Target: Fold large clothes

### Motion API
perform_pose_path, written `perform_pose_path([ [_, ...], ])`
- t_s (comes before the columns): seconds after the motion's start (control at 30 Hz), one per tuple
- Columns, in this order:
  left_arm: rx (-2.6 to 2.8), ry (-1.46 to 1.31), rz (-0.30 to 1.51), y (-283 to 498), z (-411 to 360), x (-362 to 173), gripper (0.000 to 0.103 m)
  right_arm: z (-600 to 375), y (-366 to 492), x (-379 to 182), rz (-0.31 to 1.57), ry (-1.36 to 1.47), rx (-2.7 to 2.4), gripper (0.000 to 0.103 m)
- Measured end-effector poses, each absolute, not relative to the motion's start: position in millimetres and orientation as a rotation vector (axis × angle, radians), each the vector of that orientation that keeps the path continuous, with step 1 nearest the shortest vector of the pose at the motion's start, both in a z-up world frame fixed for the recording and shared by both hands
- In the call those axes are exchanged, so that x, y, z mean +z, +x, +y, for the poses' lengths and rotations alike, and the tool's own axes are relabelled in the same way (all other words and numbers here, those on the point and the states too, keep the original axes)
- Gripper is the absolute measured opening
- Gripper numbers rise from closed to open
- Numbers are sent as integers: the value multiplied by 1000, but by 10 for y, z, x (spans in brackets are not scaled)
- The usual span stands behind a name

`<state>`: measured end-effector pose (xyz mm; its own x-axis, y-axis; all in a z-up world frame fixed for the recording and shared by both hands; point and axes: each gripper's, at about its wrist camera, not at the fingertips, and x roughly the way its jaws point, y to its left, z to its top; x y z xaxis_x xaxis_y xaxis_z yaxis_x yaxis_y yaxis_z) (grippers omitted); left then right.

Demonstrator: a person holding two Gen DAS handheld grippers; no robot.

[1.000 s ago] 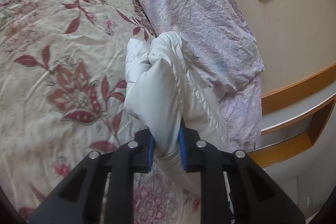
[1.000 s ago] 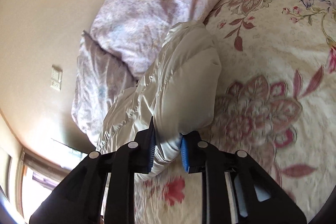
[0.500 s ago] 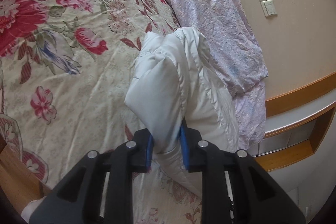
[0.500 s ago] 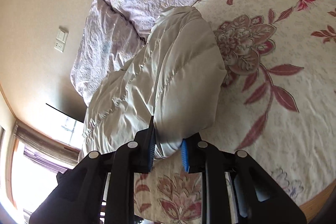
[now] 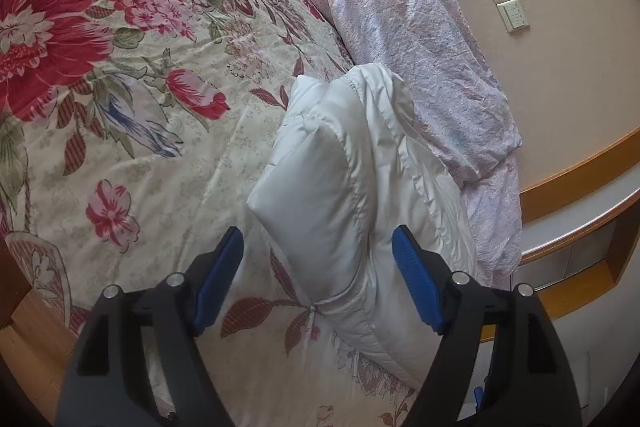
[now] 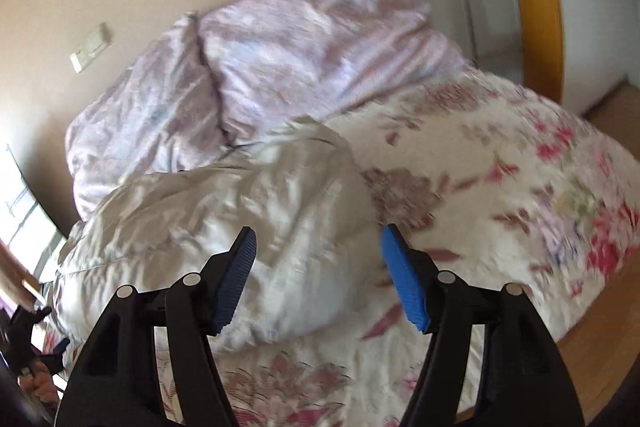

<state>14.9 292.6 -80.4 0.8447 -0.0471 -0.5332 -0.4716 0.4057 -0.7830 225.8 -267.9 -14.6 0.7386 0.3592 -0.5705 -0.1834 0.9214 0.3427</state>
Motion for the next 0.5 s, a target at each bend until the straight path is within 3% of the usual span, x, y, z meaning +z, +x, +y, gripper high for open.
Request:
perform_pose_path([
  [0.5,236,-1133,519,410,2834,-813,78,-1123,2296,-37,680,-37,537,67],
])
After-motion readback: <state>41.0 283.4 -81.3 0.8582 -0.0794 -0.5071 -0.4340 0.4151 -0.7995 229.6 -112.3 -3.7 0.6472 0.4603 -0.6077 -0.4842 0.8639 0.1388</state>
